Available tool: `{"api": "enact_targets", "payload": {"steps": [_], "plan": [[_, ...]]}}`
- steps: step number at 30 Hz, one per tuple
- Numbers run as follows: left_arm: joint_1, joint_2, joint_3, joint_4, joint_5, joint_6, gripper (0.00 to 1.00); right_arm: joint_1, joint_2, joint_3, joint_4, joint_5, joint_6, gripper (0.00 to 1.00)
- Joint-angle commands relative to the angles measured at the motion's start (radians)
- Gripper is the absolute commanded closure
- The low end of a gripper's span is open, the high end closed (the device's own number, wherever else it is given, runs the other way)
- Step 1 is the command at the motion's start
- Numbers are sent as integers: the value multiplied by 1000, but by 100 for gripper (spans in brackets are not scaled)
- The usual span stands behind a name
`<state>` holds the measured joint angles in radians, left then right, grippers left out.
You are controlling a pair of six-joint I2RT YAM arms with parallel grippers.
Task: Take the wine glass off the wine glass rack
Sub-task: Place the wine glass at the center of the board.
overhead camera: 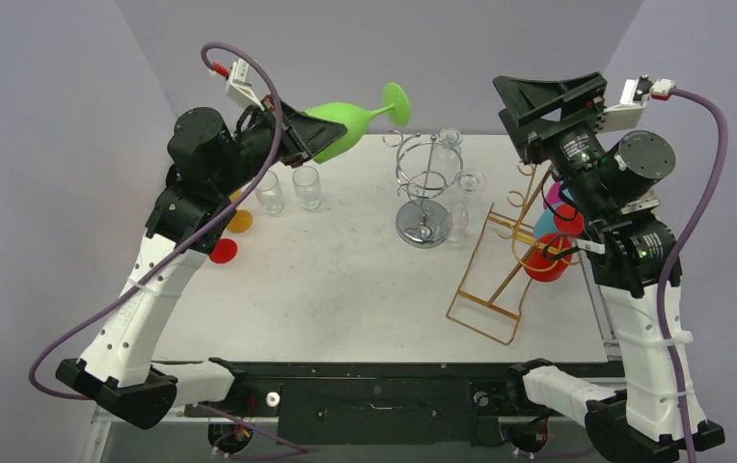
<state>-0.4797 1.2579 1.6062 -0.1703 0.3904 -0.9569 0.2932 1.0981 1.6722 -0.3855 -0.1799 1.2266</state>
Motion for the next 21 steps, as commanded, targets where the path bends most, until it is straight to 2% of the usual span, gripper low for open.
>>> {"api": "enact_targets", "payload": {"steps": [1, 5, 11, 21], "plan": [[-8, 3, 115, -540, -280, 268, 100, -3, -8, 55, -209, 96, -248, 21], [-8, 36, 132, -725, -443, 364, 100, -3, -4, 99, -296, 126, -336, 20], [-2, 79, 84, -851, -609, 437, 100, -3, 7, 148, -393, 166, -426, 18], [126, 169, -19, -867, -638, 516, 100, -17, 14, 200, -487, 177, -510, 18]]}}
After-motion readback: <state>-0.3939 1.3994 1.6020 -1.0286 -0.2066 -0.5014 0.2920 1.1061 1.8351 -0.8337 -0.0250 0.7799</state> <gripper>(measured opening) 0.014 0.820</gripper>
